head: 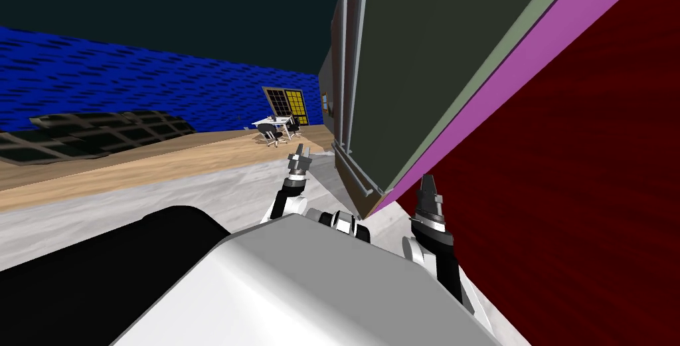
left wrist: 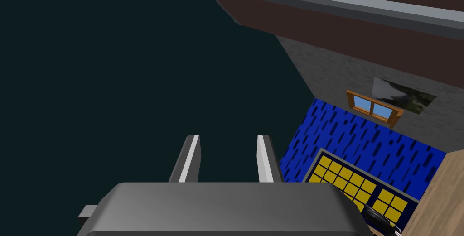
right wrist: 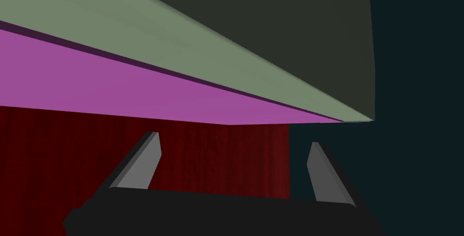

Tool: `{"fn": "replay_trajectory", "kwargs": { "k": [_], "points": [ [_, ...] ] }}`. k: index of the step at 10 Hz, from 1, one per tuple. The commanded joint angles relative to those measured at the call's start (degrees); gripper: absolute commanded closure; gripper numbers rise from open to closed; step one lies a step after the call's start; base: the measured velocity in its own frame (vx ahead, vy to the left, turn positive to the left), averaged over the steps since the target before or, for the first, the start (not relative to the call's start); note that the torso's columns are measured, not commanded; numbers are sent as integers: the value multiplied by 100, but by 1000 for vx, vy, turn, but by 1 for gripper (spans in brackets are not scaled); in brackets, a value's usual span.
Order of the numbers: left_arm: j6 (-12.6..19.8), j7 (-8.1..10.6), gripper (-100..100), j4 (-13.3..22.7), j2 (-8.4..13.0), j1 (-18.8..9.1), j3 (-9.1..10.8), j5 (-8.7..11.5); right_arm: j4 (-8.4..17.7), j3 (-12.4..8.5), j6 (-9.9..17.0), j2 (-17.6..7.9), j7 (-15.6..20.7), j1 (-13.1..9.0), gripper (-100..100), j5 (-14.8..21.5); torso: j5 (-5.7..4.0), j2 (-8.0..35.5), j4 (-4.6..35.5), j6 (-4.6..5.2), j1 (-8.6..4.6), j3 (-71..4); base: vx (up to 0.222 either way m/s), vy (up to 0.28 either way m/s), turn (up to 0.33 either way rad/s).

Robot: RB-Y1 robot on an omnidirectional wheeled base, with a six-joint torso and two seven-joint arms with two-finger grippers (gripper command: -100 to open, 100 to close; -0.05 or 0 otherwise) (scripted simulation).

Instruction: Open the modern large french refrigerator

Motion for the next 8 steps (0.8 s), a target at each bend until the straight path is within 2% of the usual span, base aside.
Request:
{"fn": "replay_trajectory", "kwargs": {
  "k": [1, 2, 3, 5, 6, 8],
  "points": [
    [0, 0, 0, 0, 0, 0, 0, 0, 246, -35, -104, -33, 395, -80, -100, 90, -2, 7, 2, 0, -6, 5, 21, 34, -61],
    [0, 0, 0, 0, 0, 0, 0, 0, 246, -35, -104, -33, 549, -80, -100, 90, -2, 3, 1, 1, -1, 3, 28, 39, -43],
    [0, 0, 0, 0, 0, 0, 0, 0, 489, -83, -214, -68, 713, -155, -100, 169, 0, 1, 0, 0, 2, 1, 43, 60, -79],
    [0, 0, 0, 0, 0, 0, 0, 0, 489, -83, -214, -68, 956, -155, -100, 169, 1, -3, -1, -1, 3, -2, 28, 40, -17],
    [0, 0, 0, 0, 0, 0, 0, 0, 745, -135, -332, -97, 1166, -233, -100, 253, -2, 6, 2, 0, -7, 4, 20, 49, -78],
    [0, 0, 0, 0, 0, 0, 0, 0, 745, -135, -332, -97, 1382, -233, -100, 253, 0, 1, 1, 0, 2, 1, 24, 37, -23]
  ]
}}
